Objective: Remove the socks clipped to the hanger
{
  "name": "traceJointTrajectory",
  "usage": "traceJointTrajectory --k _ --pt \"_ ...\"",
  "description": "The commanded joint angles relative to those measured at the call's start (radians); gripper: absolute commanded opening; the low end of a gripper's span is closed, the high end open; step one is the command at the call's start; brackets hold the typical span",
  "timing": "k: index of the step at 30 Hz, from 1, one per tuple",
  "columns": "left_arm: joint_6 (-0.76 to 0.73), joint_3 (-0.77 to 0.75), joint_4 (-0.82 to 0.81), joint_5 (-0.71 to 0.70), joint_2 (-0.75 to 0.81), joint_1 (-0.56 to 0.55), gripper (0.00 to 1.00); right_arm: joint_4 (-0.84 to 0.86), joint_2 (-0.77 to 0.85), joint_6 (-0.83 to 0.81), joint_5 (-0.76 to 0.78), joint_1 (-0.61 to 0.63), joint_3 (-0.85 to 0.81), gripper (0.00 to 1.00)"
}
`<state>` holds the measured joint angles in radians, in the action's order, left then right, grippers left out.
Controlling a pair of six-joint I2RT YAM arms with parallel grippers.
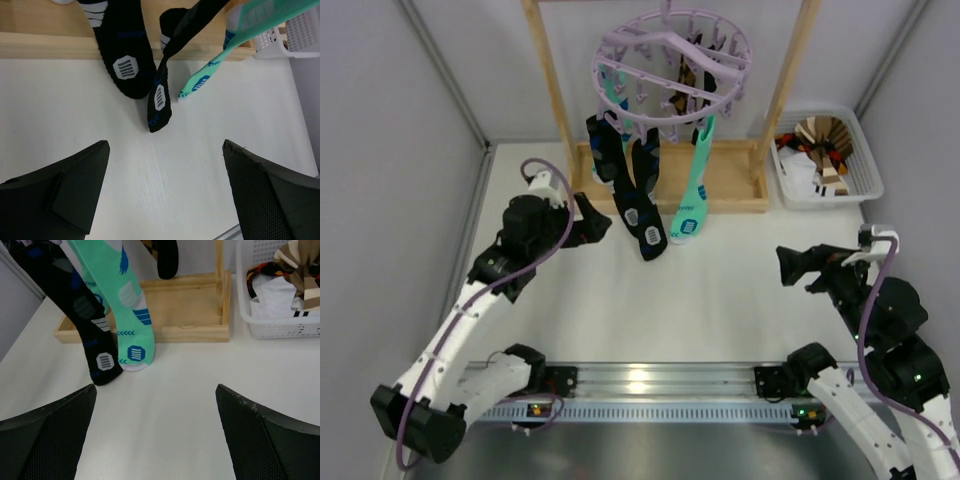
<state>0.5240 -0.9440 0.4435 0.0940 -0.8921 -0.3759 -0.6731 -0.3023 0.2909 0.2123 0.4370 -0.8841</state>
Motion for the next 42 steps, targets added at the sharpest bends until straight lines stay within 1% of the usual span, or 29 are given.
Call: traceJointTrajectory --k 1,2,3,5,8,9,10,12,13,15,17,20,21,22,23,24,26,28,30,31,32,33,35,36,40,42 --pt "0.027 0.040 -0.319 0.015 -0.091 -0.064 0.98 0.069 -0.029 -0.003 -0.077 0.014 0.010 0.99" --pt "0.013 0.071 -0.524 0.035 -0.102 -0.072 0.98 0.072 -0.035 -0.002 -0.088 0.012 0.013 0.99" --pt "-0.017 0.147 -0.622 0.096 -0.125 -0.073 0.99 0.078 -0.038 -0.002 -0.115 0.014 0.014 0.99" --pt "-0.051 0.218 -0.888 0.116 -0.157 -0.075 0.98 0.086 -0.049 -0.004 -0.146 0.012 0.019 1.00" --pt "-0.117 0.228 -0.976 0.090 -0.281 -0.075 0.98 0.086 -0.057 -0.007 -0.192 0.012 0.016 0.99" --pt "-0.137 0.222 -1.029 0.098 -0.313 -0.074 0.99 0.087 -0.057 -0.010 -0.208 0.012 0.016 1.00" --pt "-0.143 0.206 -1.055 0.130 -0.383 -0.075 0.98 0.090 -0.055 -0.016 -0.208 0.014 0.019 0.99" --pt "-0.145 0.174 -1.089 0.156 -0.445 -0.077 0.97 0.101 -0.052 -0.018 -0.208 0.012 0.034 0.99" --pt "-0.147 0.147 -1.112 0.161 -0.503 -0.078 0.96 0.115 -0.052 -0.016 -0.208 0.012 0.039 0.99" --pt "-0.165 0.120 -1.138 0.153 -0.556 -0.090 0.95 0.127 -0.061 -0.015 -0.244 0.012 0.050 0.99" --pt "-0.177 0.076 -1.158 0.132 -0.622 -0.106 0.90 0.141 -0.077 -0.012 -0.258 0.014 0.050 0.99" --pt "-0.196 0.024 -1.158 0.101 -0.683 -0.116 0.68 0.153 -0.092 -0.013 -0.280 0.014 0.047 0.99" --pt "-0.214 0.016 -1.158 0.092 -0.691 -0.121 0.63 0.155 -0.100 -0.016 -0.286 0.012 0.047 0.99" --pt "-0.222 0.011 -1.158 0.076 -0.697 -0.133 0.56 0.164 -0.101 -0.018 -0.289 0.014 0.047 0.99" --pt "-0.232 0.011 -1.158 0.038 -0.696 -0.141 0.53 0.168 -0.106 -0.018 -0.294 0.014 0.047 0.99" --pt "-0.236 0.014 -1.158 0.021 -0.691 -0.159 0.53 0.176 -0.109 -0.018 -0.297 0.014 0.048 1.00" --pt "-0.271 0.019 -1.158 -0.019 -0.679 -0.181 0.37 0.204 -0.119 -0.018 -0.313 0.012 0.053 1.00" --pt "-0.297 0.042 -1.158 -0.117 -0.663 -0.231 0.21 0.225 -0.142 -0.015 -0.346 0.014 0.051 0.99" --pt "-0.317 0.069 -1.160 -0.208 -0.634 -0.291 0.08 0.257 -0.168 0.003 -0.382 0.012 0.047 0.99" --pt "-0.318 0.076 -1.160 -0.226 -0.627 -0.310 0.00 0.267 -0.176 0.014 -0.381 0.012 0.042 0.99" --pt "-0.323 0.082 -1.158 -0.246 -0.617 -0.325 0.00 0.282 -0.182 0.027 -0.369 0.014 0.039 0.99" --pt "-0.326 0.099 -1.158 -0.302 -0.598 -0.355 0.00 0.302 -0.193 0.039 -0.363 0.012 0.030 1.00" --pt "-0.343 0.111 -1.158 -0.368 -0.576 -0.389 0.00 0.317 -0.207 0.050 -0.343 0.014 0.013 0.99" --pt "-0.351 0.116 -1.158 -0.401 -0.555 -0.423 0.00 0.325 -0.225 0.056 -0.337 0.014 0.004 1.00" --pt "-0.395 0.129 -1.155 -0.558 -0.521 -0.503 0.00 0.319 -0.273 0.060 -0.307 0.012 -0.075 1.00" --pt "-0.430 0.128 -1.155 -0.603 -0.521 -0.547 0.00 0.317 -0.293 0.060 -0.288 0.014 -0.096 0.99"
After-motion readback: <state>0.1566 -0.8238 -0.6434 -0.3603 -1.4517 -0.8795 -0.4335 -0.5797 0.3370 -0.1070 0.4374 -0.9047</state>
